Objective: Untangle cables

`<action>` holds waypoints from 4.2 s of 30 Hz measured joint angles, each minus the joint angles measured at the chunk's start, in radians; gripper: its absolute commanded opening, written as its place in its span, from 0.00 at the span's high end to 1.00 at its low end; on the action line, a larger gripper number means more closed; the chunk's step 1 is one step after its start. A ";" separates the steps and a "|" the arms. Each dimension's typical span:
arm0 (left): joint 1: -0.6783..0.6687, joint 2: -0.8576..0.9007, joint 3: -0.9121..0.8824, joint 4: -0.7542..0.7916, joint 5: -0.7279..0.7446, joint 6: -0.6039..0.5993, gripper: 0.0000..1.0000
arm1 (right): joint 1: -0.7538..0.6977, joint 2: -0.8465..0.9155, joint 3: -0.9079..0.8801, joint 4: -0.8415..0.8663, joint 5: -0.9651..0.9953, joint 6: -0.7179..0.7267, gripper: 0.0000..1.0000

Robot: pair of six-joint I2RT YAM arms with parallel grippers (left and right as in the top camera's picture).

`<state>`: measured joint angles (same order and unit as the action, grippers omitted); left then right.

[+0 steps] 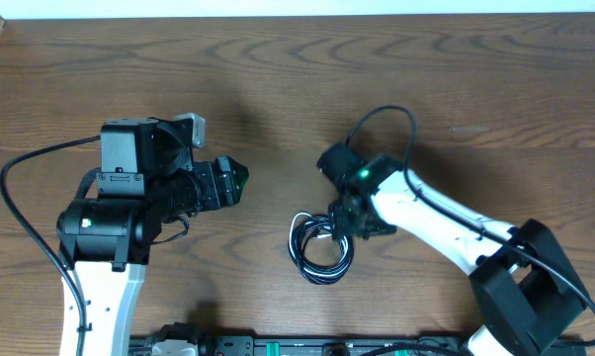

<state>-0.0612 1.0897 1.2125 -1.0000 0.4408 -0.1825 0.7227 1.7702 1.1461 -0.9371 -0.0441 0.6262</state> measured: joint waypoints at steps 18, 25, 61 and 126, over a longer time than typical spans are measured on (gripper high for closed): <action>0.000 0.000 0.000 -0.032 -0.026 0.000 0.27 | 0.133 0.000 -0.042 0.058 -0.011 0.083 0.65; 0.000 0.000 0.000 -0.040 -0.026 0.000 0.27 | 0.144 0.000 -0.085 0.074 -0.004 0.114 0.65; -0.103 0.050 -0.002 0.115 -0.017 0.035 0.64 | -0.079 -0.002 0.420 0.049 0.092 -0.147 0.99; -0.274 0.275 -0.008 0.407 0.048 -0.083 0.92 | -0.165 -0.201 0.541 0.014 -0.063 -0.248 0.99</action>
<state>-0.3355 1.3651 1.2045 -0.5930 0.4892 -0.2653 0.5579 1.5692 1.6867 -0.9226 -0.1074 0.3786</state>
